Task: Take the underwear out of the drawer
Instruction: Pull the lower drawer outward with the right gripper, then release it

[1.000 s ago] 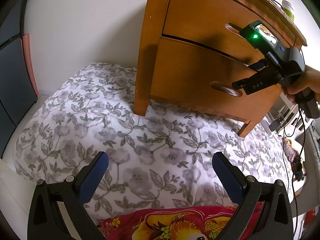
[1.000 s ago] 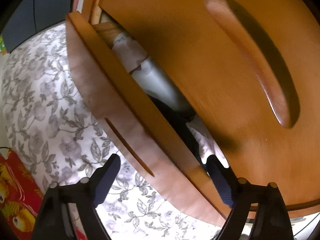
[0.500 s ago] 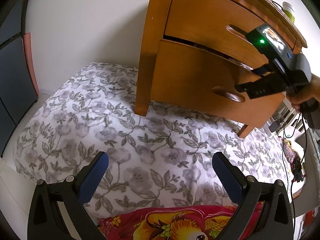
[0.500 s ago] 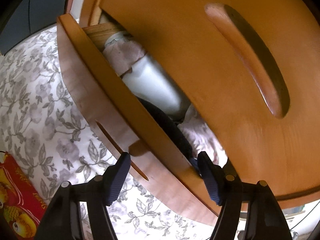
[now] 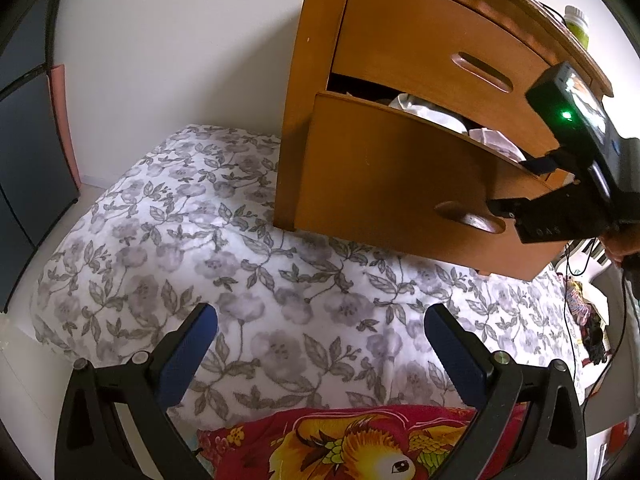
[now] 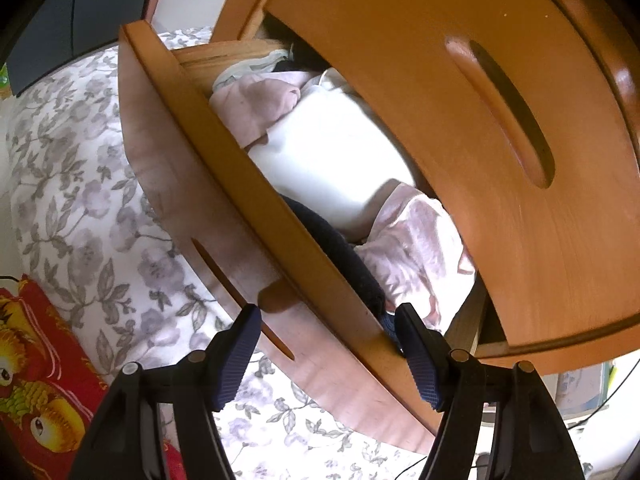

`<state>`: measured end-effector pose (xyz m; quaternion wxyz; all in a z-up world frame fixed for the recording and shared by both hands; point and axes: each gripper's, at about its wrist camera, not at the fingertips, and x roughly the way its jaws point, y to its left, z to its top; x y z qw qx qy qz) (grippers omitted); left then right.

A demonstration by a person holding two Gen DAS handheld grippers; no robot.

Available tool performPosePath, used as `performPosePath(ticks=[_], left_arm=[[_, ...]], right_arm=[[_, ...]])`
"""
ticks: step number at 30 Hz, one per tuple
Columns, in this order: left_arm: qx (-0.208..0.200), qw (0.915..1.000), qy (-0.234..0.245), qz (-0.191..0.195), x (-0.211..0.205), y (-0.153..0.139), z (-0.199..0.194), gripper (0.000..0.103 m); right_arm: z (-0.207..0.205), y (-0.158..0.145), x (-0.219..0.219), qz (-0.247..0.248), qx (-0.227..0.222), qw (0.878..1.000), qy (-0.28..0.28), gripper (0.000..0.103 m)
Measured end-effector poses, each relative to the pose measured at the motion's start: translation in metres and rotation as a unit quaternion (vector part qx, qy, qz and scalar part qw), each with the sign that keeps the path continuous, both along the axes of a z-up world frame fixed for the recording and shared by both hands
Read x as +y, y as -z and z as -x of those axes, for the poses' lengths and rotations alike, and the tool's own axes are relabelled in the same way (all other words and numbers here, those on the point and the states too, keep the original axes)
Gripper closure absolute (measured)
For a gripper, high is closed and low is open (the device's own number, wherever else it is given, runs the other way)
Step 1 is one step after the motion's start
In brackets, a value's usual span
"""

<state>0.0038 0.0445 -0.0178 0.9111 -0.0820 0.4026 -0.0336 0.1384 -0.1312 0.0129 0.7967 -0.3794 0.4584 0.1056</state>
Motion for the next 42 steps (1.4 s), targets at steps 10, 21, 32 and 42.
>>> performPosePath(ticks=[10, 21, 32, 42], left_arm=[[0.002, 1.0, -0.003, -0.004, 0.003, -0.001, 0.006, 0.0], [-0.003, 0.9999, -0.011, 0.0, 0.009, -0.009, 0.011, 0.0], [-0.009, 0.9999, -0.009, 0.004, 0.01, -0.014, 0.017, 0.0], [-0.01, 0.9998, -0.016, 0.008, 0.015, -0.016, 0.019, 0.0]], right_arm=[[0.027, -0.009, 0.001, -0.005, -0.003, 1.0, -0.001, 0.031], [0.052, -0.012, 0.004, 0.004, -0.009, 1.0, -0.002, 0.03], [0.079, -0.004, 0.009, 0.003, -0.008, 1.0, -0.008, 0.029], [0.081, -0.004, 0.013, 0.004, -0.015, 1.0, -0.003, 0.029]])
